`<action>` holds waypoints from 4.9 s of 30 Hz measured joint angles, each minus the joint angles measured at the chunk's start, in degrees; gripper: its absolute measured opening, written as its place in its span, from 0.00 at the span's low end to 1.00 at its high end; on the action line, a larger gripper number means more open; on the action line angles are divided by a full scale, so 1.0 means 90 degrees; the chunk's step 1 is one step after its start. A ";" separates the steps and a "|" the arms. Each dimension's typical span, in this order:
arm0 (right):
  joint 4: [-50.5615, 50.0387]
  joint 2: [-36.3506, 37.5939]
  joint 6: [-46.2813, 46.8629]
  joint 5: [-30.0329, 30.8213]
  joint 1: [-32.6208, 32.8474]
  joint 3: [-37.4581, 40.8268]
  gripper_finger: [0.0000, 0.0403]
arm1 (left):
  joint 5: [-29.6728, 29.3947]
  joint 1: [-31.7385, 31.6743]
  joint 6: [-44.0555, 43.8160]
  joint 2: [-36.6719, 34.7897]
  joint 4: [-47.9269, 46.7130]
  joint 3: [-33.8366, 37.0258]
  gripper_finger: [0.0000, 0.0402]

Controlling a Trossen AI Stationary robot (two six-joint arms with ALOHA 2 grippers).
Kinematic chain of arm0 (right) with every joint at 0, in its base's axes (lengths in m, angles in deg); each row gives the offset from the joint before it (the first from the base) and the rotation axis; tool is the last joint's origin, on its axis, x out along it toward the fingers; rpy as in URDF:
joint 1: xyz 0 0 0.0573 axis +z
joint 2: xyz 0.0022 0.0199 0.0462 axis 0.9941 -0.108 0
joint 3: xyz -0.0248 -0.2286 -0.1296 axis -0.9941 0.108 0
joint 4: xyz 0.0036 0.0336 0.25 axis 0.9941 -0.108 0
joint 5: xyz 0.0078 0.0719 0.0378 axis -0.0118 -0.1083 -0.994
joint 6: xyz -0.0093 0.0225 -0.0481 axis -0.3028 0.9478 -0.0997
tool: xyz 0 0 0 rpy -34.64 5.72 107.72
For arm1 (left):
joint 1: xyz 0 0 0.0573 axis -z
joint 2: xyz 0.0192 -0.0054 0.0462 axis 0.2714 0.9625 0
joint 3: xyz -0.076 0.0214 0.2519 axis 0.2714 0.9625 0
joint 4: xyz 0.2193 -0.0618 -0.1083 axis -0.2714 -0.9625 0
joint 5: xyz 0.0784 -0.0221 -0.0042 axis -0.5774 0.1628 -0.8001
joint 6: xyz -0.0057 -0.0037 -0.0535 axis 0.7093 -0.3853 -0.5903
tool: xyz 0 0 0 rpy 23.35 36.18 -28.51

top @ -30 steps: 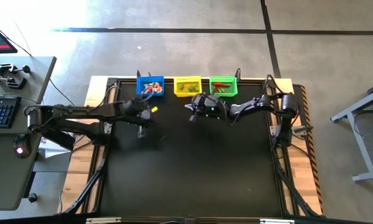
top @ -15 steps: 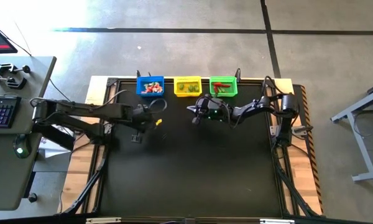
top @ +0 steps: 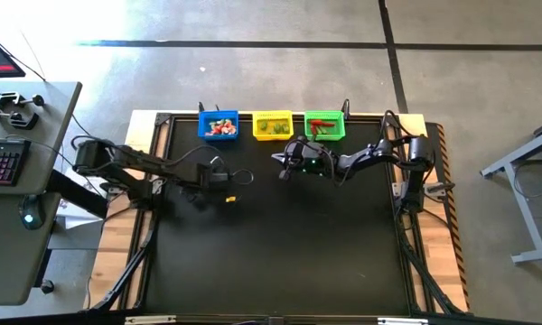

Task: Sort produce into baskets
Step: Put the green chili pepper into the yellow bin, then return to Home Position

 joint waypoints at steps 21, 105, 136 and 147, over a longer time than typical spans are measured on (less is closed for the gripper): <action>0.0000 0.0000 0.0044 -0.0002 0.0000 -0.0002 0.00 | -0.0154 -0.0707 0.0158 0.0657 0.0240 0.0005 0.01; -0.0224 -0.0005 0.0047 -0.0049 0.0000 -0.0002 0.00 | 0.3498 -0.3314 -0.4301 0.1489 0.4506 -0.2204 0.05; -0.0340 -0.0005 -0.0043 -0.0041 -0.0141 -0.0002 0.00 | 0.3167 -0.3602 -0.4182 0.2818 0.4630 -0.3356 0.34; 0.0348 -0.0005 -0.0727 -0.0451 -0.0589 0.0823 0.00 | 0.3428 -0.3416 -0.4236 0.1830 0.7106 -0.1658 0.05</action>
